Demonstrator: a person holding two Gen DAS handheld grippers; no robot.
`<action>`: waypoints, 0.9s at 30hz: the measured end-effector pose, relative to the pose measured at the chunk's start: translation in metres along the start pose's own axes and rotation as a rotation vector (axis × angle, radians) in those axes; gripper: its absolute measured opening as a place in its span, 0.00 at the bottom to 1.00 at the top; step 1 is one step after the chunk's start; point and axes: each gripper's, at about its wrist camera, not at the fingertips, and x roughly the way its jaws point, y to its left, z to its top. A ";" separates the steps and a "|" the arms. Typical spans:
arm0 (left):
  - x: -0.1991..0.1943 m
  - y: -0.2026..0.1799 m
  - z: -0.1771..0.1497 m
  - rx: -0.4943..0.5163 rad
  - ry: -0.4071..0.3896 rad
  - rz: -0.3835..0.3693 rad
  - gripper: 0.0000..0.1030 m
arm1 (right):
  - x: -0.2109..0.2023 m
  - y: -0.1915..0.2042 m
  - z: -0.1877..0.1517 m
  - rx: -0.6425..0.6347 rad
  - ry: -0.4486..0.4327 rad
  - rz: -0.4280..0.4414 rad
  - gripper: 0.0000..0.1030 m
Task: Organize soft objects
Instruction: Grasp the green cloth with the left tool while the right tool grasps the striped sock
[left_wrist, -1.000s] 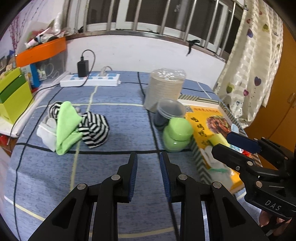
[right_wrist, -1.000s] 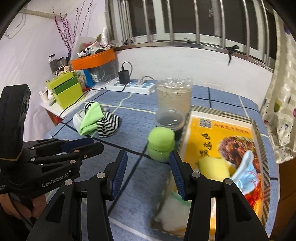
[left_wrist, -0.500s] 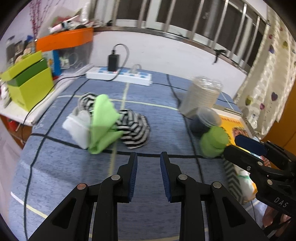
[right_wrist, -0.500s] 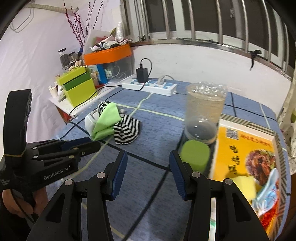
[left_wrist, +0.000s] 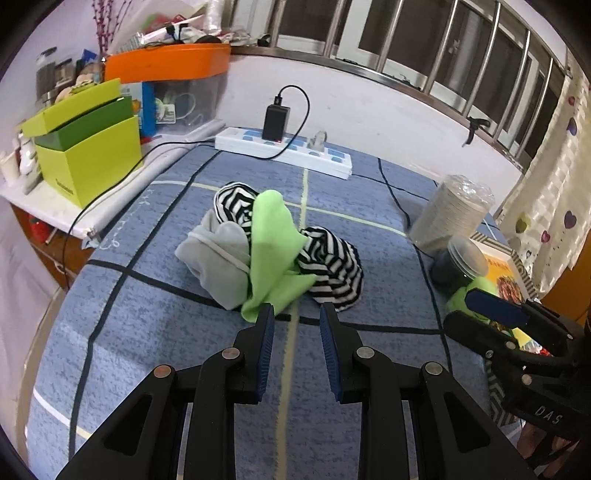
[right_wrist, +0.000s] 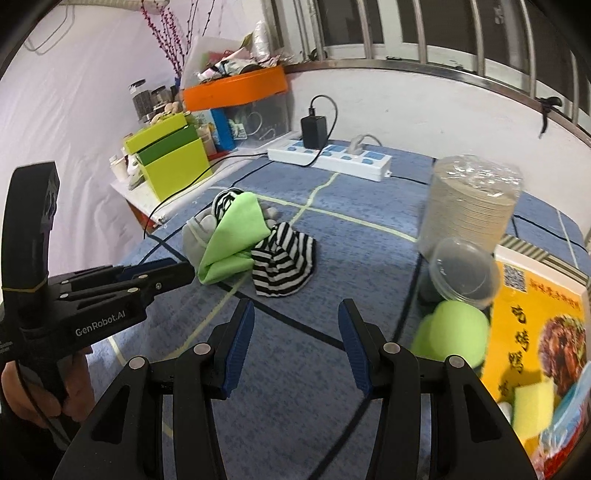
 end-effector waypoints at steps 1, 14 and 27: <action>0.002 0.002 0.002 0.000 0.000 0.001 0.24 | 0.004 0.001 0.001 -0.003 0.006 0.005 0.47; 0.033 0.018 0.020 -0.015 0.017 -0.018 0.26 | 0.058 0.004 0.021 -0.010 0.052 0.031 0.51; 0.046 0.029 0.032 -0.010 0.008 -0.038 0.27 | 0.109 -0.003 0.040 0.054 0.090 0.009 0.51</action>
